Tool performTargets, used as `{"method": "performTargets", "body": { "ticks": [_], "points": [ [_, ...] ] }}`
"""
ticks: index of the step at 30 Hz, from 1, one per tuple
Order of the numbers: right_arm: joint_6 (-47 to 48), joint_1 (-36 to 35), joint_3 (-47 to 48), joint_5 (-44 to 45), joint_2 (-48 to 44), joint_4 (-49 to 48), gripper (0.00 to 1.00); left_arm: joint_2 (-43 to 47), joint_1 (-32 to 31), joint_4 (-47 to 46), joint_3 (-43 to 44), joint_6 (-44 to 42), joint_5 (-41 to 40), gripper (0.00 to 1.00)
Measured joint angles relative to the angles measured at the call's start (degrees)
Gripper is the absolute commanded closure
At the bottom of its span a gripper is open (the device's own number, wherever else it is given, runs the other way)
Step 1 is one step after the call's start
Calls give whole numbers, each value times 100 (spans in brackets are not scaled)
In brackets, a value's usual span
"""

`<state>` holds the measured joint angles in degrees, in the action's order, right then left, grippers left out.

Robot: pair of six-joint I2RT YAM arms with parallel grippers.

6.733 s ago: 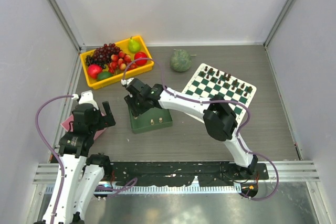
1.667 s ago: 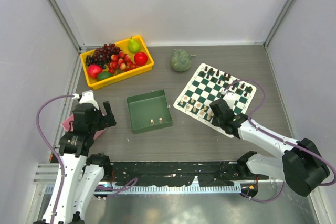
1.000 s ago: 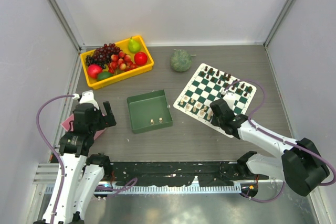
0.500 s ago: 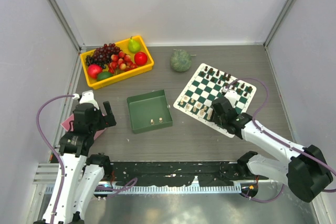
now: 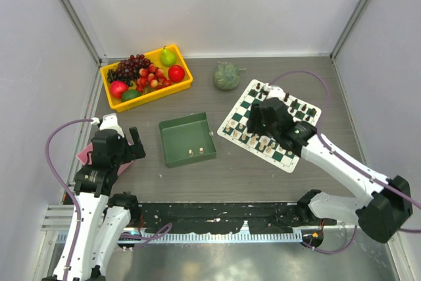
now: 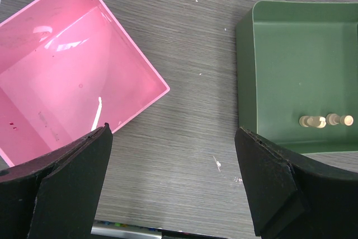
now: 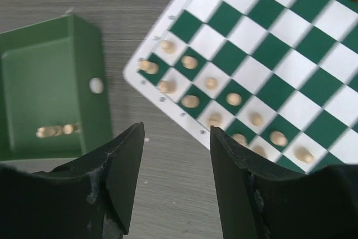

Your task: Set up the chess pieces on the board

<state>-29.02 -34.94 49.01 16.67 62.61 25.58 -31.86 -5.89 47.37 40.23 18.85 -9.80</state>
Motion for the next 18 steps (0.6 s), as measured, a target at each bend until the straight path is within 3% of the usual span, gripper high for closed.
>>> {"method": "performTargets", "body": {
  "ticks": [8,18],
  "points": [
    [455,-1228,1759,-573,1834,94,40,-2,0,2,0,0,-7,1],
    [654,-2090,3112,-1244,4074,557,36,-2,0,2,0,2,-9,1]
  ]
}}
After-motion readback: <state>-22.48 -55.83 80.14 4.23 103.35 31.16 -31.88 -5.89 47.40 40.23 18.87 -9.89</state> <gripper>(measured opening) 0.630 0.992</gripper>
